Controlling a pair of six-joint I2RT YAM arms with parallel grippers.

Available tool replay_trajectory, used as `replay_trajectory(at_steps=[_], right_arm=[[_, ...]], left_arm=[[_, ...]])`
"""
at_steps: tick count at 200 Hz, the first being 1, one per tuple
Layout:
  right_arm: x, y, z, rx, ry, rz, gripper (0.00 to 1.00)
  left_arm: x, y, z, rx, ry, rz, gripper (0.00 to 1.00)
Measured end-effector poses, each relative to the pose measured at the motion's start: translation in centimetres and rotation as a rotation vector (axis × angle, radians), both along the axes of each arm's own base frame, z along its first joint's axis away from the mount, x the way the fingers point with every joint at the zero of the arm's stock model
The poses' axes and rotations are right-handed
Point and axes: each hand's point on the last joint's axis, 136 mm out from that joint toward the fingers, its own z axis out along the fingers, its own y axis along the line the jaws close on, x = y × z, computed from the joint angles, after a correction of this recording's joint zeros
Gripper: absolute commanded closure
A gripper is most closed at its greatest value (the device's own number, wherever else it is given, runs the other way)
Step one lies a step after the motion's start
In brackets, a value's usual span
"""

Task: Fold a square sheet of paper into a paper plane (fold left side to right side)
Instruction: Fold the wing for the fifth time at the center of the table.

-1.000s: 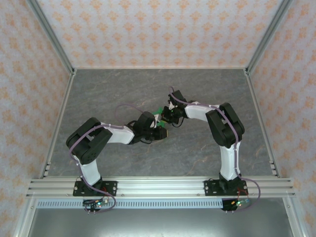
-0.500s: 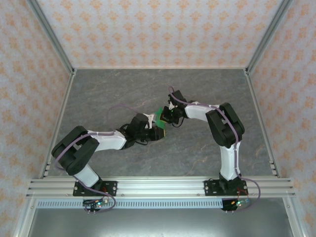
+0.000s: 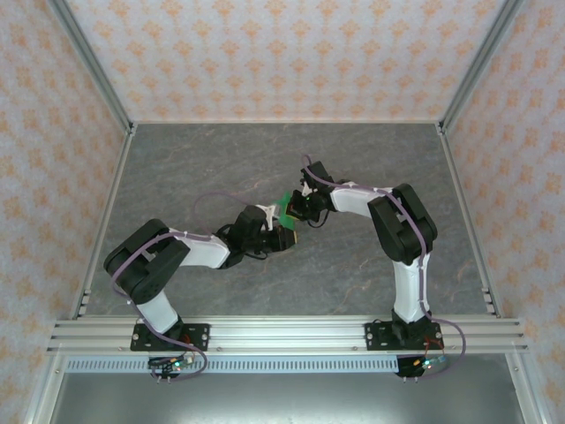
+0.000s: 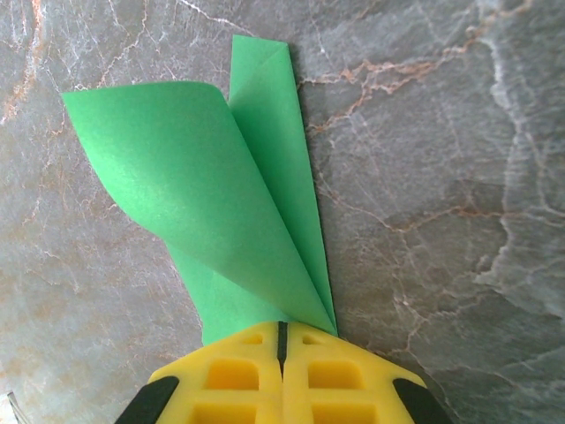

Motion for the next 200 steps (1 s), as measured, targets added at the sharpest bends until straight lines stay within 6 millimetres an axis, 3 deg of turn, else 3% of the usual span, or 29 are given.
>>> replay_trajectory(at_steps=[84, 116, 200], right_arm=[[0.0, 0.0, 0.0, 0.0, 0.0, 0.0, 1.0], [0.0, 0.0, 0.0, -0.001, 0.0, 0.0, 1.0], [0.0, 0.0, 0.0, -0.001, 0.0, 0.0, 1.0]], left_arm=[[0.4, -0.1, 0.5, -0.01, -0.036, 0.008, 0.84], [-0.2, 0.4, -0.3, 0.003, -0.039, 0.009, 0.84], [0.6, -0.4, 0.4, 0.005, -0.111, -0.013, 0.84]])
